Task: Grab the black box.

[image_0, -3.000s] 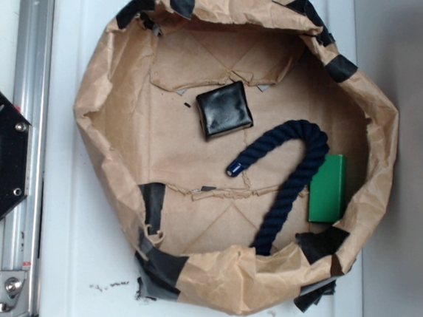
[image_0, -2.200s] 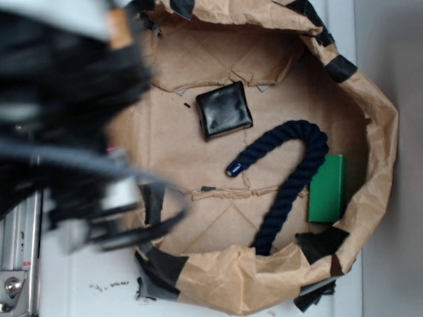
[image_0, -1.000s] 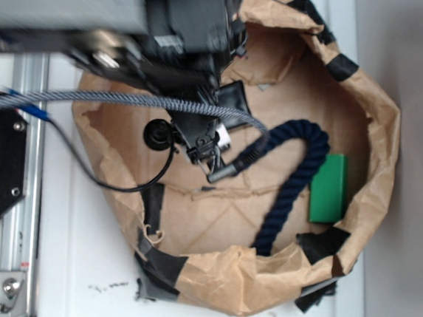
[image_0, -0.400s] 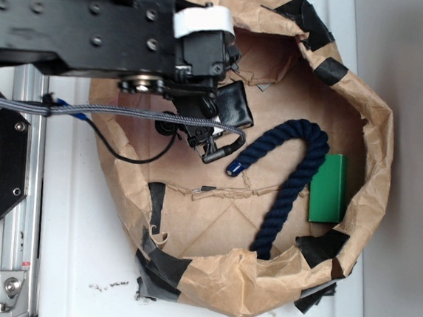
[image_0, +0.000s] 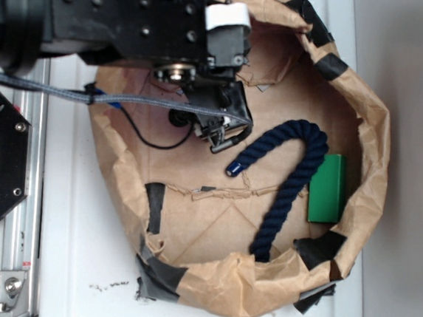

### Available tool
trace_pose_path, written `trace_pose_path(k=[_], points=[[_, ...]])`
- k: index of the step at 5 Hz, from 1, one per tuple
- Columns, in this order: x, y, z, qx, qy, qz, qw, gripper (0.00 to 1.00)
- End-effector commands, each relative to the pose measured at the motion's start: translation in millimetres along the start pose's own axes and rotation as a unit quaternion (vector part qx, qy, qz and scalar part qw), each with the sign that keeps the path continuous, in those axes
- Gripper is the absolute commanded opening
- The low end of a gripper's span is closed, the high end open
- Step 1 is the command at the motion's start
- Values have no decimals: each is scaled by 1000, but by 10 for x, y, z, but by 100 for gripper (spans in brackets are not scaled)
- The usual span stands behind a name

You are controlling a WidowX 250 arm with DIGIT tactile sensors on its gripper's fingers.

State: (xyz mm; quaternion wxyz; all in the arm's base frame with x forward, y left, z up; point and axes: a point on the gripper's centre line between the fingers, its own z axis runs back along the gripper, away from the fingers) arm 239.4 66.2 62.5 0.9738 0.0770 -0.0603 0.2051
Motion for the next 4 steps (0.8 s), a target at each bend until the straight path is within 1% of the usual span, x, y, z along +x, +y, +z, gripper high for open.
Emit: trace_pose_path(k=[1, 2, 4], points=[[213, -38, 20, -6, -21, 19, 1000, 100], [268, -187, 4, -24, -22, 10, 999, 100], [289, -338, -131, -8, -25, -6, 1000, 100]])
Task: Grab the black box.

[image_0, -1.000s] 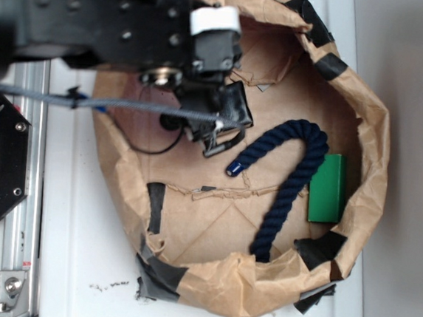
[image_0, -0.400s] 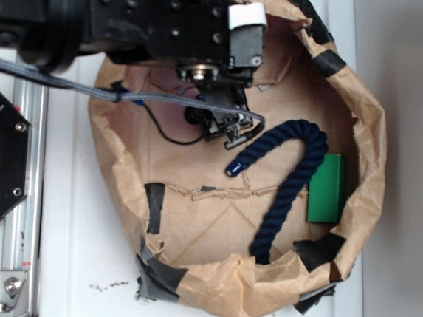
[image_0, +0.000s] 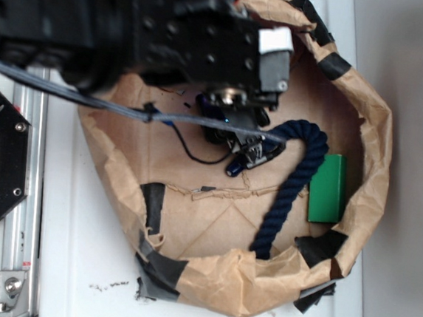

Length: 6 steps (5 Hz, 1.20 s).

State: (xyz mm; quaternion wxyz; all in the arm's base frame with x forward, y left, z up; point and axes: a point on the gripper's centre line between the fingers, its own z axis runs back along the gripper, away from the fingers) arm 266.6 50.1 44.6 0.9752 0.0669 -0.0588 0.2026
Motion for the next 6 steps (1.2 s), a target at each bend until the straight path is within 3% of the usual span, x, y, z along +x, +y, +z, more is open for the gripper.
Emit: trace_pose_path(k=[1, 2, 4, 6], points=[[122, -81, -10, 10, -28, -10, 1000, 100], [79, -123, -75, 16, -28, -17, 999, 100], [-124, -312, -91, -8, -3, -43, 999, 100], [-286, -401, -21, -20, 2, -66, 998, 100]])
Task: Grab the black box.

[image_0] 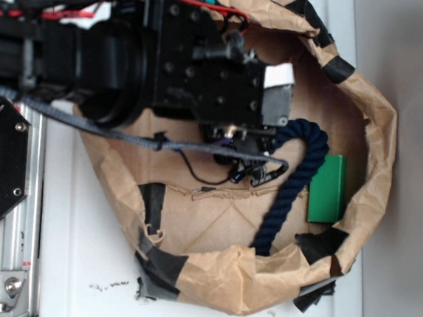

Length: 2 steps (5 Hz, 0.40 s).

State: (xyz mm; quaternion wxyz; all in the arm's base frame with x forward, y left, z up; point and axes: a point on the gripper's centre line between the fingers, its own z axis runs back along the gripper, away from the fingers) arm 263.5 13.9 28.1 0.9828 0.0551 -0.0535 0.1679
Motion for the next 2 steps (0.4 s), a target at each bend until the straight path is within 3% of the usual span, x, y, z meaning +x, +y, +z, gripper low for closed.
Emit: trace_pose_path(k=[1, 2], points=[[-47, -47, 118, -11, -7, -10, 1000, 0], [21, -24, 168, -13, -14, -2, 1000, 0]])
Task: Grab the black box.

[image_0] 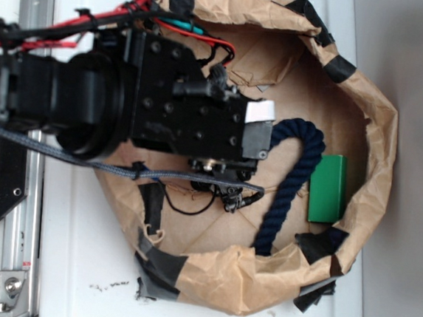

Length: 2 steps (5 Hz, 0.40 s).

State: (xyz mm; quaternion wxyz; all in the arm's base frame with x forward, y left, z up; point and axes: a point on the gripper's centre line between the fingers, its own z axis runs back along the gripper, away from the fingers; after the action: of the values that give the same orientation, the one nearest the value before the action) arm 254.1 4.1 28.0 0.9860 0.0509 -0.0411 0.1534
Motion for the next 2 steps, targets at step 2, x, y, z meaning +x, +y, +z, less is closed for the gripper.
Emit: trace_pose_path(k=[2], points=[[188, 82, 185, -10, -35, 21, 999, 0]])
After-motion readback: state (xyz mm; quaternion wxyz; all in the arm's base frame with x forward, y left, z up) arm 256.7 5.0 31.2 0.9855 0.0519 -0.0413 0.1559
